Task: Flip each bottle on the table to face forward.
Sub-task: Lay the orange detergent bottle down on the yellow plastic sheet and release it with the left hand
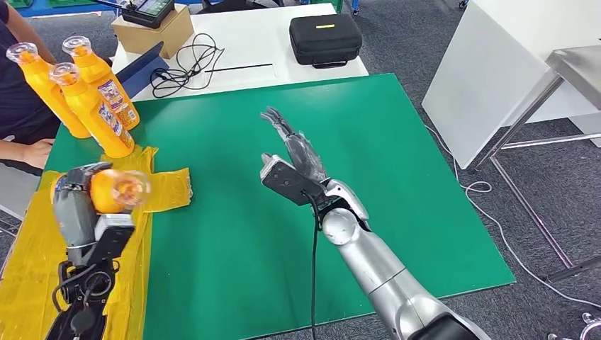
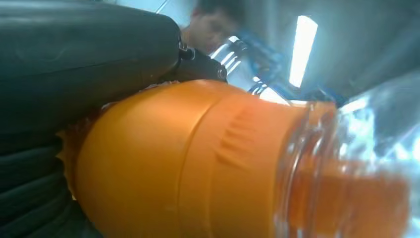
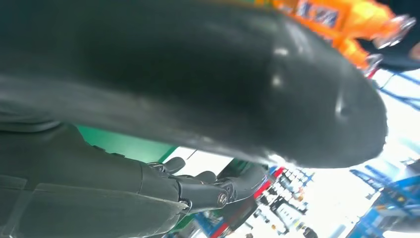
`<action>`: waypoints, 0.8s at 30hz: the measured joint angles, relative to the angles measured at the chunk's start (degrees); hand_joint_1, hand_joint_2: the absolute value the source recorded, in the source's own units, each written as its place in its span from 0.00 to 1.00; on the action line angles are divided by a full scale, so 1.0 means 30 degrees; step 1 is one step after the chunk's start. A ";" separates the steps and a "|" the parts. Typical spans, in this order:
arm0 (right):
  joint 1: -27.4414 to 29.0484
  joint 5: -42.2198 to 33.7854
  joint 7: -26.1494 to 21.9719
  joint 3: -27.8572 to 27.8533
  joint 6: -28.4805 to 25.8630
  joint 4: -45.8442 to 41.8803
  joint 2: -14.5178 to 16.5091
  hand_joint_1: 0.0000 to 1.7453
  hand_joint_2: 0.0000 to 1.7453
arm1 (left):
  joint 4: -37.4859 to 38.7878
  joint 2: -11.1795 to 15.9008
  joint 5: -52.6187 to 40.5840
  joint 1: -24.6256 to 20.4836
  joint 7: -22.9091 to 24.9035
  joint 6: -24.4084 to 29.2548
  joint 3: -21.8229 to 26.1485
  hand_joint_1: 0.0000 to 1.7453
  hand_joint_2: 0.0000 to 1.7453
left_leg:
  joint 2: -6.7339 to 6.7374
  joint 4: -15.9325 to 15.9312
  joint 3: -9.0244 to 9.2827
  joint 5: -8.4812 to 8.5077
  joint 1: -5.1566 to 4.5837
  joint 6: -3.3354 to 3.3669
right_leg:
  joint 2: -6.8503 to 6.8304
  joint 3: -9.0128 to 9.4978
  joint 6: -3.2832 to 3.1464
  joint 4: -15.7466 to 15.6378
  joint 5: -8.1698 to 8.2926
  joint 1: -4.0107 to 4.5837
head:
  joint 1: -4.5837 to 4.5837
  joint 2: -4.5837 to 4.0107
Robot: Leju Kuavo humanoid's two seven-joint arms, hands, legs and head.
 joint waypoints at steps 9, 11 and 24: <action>-0.0542 -0.1174 -0.0400 0.0925 -0.0001 0.0220 0.0264 0.00 0.00 | 0.5237 0.0500 -0.7409 -0.0336 -0.0129 0.0308 0.1116 1.00 1.00 | -0.0003 0.0001 -0.0004 0.0002 0.0005 -0.0003 | 0.0005 -0.0011 -0.0001 0.0000 -0.0002 0.0002 | 0.0005 0.0000; -0.0575 -0.1267 -0.0455 0.1025 0.0016 0.0260 0.0264 0.00 0.00 | 0.5917 0.0455 -0.8629 -0.0380 -0.0008 0.0315 0.1688 1.00 1.00 | -0.0004 0.0001 -0.0007 0.0002 0.0003 -0.0003 | 0.0005 -0.0011 -0.0001 -0.0001 -0.0002 -0.0001 | 0.0004 0.0000; -0.0847 -0.1467 -0.0815 0.1552 0.0371 0.0681 0.0271 0.00 0.00 | 1.1191 0.0415 -1.0304 -0.1537 0.2176 0.0549 0.2224 0.00 0.00 | -0.0034 0.0000 0.0011 0.0002 0.0001 -0.0003 | -0.0017 0.0015 -0.0001 -0.0002 -0.0002 -0.0003 | 0.0000 0.0000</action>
